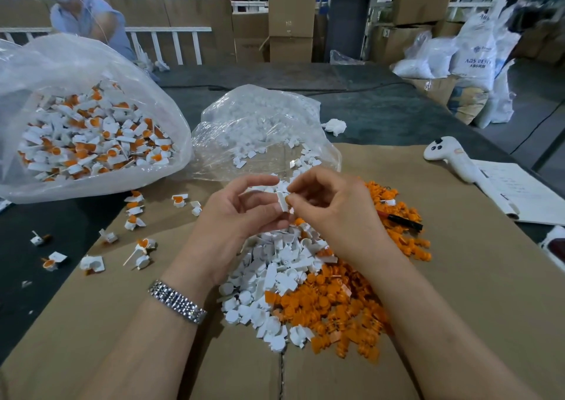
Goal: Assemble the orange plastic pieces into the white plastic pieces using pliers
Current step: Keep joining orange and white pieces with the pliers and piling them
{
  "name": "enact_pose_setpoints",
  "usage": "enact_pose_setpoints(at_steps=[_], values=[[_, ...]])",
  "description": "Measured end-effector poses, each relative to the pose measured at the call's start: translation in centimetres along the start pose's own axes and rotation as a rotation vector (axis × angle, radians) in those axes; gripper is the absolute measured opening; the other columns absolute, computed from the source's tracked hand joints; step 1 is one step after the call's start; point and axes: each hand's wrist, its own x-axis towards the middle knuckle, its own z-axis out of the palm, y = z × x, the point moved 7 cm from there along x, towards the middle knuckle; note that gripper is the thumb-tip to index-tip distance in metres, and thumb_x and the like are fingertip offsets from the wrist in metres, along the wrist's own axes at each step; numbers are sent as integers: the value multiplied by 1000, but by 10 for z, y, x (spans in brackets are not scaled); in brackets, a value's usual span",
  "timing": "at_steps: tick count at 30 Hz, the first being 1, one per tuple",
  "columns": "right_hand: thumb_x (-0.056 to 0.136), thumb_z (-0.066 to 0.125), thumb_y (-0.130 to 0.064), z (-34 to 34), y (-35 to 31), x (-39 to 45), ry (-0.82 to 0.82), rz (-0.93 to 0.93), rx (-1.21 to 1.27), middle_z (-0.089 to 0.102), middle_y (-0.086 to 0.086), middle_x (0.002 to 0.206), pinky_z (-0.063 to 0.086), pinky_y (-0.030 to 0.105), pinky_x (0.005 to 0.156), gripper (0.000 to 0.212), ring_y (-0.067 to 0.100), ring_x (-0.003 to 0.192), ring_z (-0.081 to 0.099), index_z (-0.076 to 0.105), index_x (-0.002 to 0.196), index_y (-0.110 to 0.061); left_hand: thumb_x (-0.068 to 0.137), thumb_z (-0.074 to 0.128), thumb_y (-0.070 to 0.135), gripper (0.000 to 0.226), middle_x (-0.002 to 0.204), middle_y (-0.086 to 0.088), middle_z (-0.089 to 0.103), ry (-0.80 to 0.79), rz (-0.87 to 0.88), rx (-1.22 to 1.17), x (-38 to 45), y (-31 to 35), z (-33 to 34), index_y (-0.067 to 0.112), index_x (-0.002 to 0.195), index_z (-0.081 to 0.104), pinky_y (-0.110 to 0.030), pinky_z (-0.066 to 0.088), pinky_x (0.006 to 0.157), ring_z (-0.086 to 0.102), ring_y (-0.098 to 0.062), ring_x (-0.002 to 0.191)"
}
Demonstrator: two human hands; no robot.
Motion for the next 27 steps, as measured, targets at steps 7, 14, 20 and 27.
enact_pose_setpoints(at_steps=[7, 14, 20, 27], values=[[89, 74, -7, -1, -5, -1, -198, -23, 100, 73, 2, 96, 59, 31, 88, 28, 15, 90, 71, 72, 115, -16, 79, 71, 5, 31, 99, -21, 78, -1, -17, -65, -1, 5, 0, -2, 109, 73, -25, 61, 73, 77, -26, 82], [87, 78, -14, -5, -12, -2, -112, -164, -73, 72, -6, 87, 56, 23, 80, 21, 8, 84, 68, 74, 107, -13, 79, 72, 3, 27, 102, -24, 77, -16, 7, -73, -4, 7, 3, 1, 106, 75, -26, 61, 74, 77, -31, 87], [86, 79, -18, -5, -14, -1, -73, -214, -158, 70, -9, 86, 54, 21, 78, 18, 6, 82, 66, 74, 103, -17, 83, 75, 5, 23, 104, -24, 76, -10, 14, -36, -6, 9, 3, 1, 106, 77, -27, 61, 76, 76, -38, 96], [87, 78, -15, -1, -20, -4, -47, -326, -275, 69, -5, 88, 53, 23, 76, 16, 5, 79, 62, 73, 102, -10, 65, 84, 20, 37, 92, -19, 76, 66, -55, -52, -3, 5, -1, 3, 98, 82, -25, 58, 64, 71, -23, 77]])
